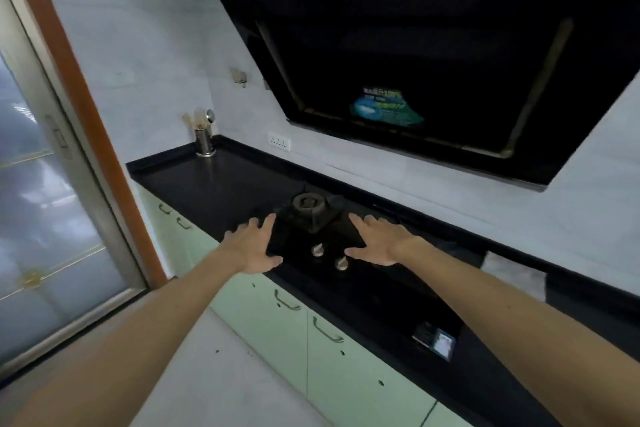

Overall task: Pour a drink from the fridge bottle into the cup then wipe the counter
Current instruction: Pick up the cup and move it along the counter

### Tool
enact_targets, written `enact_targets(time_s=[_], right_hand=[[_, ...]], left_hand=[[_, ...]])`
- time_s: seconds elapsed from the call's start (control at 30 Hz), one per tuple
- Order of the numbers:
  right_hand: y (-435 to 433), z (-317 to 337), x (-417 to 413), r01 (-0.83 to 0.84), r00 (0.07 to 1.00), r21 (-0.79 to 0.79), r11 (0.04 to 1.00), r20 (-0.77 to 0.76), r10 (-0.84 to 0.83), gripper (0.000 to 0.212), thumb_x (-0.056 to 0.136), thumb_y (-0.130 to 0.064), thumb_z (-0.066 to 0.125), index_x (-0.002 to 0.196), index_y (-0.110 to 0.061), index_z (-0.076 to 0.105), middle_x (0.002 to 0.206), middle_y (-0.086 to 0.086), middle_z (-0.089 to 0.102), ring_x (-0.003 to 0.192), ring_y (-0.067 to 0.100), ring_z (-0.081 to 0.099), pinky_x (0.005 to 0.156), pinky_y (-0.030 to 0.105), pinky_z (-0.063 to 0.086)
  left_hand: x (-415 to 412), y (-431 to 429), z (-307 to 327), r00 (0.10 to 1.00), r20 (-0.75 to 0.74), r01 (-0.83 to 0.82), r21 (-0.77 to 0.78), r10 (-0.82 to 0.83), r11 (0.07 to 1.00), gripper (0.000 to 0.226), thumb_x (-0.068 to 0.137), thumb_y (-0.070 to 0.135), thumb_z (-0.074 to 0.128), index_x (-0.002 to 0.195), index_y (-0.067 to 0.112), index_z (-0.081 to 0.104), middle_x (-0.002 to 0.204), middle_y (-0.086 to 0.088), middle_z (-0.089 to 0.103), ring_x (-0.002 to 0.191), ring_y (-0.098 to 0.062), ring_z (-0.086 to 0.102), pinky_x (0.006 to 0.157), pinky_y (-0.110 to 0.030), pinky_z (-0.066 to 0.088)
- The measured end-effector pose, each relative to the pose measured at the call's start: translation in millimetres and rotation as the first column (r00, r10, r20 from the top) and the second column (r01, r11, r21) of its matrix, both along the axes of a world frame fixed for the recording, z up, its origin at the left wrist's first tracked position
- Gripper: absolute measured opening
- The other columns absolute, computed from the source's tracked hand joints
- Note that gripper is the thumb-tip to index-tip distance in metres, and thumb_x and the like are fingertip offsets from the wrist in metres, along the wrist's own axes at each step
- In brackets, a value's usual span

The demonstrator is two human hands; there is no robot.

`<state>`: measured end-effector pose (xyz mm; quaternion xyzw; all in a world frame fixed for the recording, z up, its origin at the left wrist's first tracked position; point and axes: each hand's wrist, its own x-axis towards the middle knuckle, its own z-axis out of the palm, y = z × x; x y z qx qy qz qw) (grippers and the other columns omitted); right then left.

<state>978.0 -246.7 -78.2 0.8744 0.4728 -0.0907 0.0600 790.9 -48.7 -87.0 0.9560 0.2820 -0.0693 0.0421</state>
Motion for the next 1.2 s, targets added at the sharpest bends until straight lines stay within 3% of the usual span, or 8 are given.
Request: enact_targets(time_s=[0.47,0.8,0.93,1.2], right_hand=[[-221.1,-10.8,91.5,0.35,0.937,-0.021,0.936,0.004,-0.35,0.086,0.097,-0.063,0.039,0.159,-0.022,-0.004,0.164,0.011,0.017,0.145,0.035,0.028,0.108,0.049,0.036],[-315.8,-17.9,116.8,0.601,0.799,-0.019,0.799,0.005,-0.601,0.086,0.095,-0.063,0.043,0.159,-0.023,0.001,0.159,0.008,0.027,0.141,0.034,0.034,0.106,0.051,0.041],[-338.2,-13.1,123.6,0.691,0.723,0.004,0.723,-0.011,-0.691,0.085,0.095,-0.063,0.043,0.159,-0.023,0.003,0.162,0.008,0.023,0.144,0.035,0.031,0.109,0.052,0.037],[-383.1,-19.1,123.5,0.808,0.589,0.043,0.587,-0.061,-0.806,0.087,0.094,-0.065,0.043,0.158,-0.024,0.002,0.156,0.01,0.03,0.138,0.036,0.036,0.107,0.053,0.039]], left_hand=[[166.0,-170.1,-11.5,0.933,-0.029,0.359,-0.036,-0.36,0.933,0.097,0.092,0.055,0.058,0.159,0.022,-0.003,0.159,-0.016,0.025,0.141,-0.037,0.035,0.112,-0.052,0.036],[250.6,-234.7,-25.3,0.814,-0.041,0.577,-0.059,-0.579,0.815,0.099,0.089,0.056,0.06,0.159,0.021,-0.001,0.157,-0.016,0.029,0.138,-0.037,0.039,0.109,-0.052,0.04],[283.5,-245.2,-29.6,0.761,-0.062,0.642,-0.068,-0.646,0.763,0.1,0.084,0.064,0.057,0.157,0.03,-0.003,0.159,-0.015,0.025,0.138,-0.039,0.039,0.107,-0.055,0.042],[327.5,-290.6,-40.9,0.647,-0.069,0.756,-0.071,-0.76,0.65,0.098,0.089,0.055,0.059,0.159,0.02,0.0,0.154,-0.016,0.031,0.136,-0.036,0.04,0.108,-0.052,0.039]])
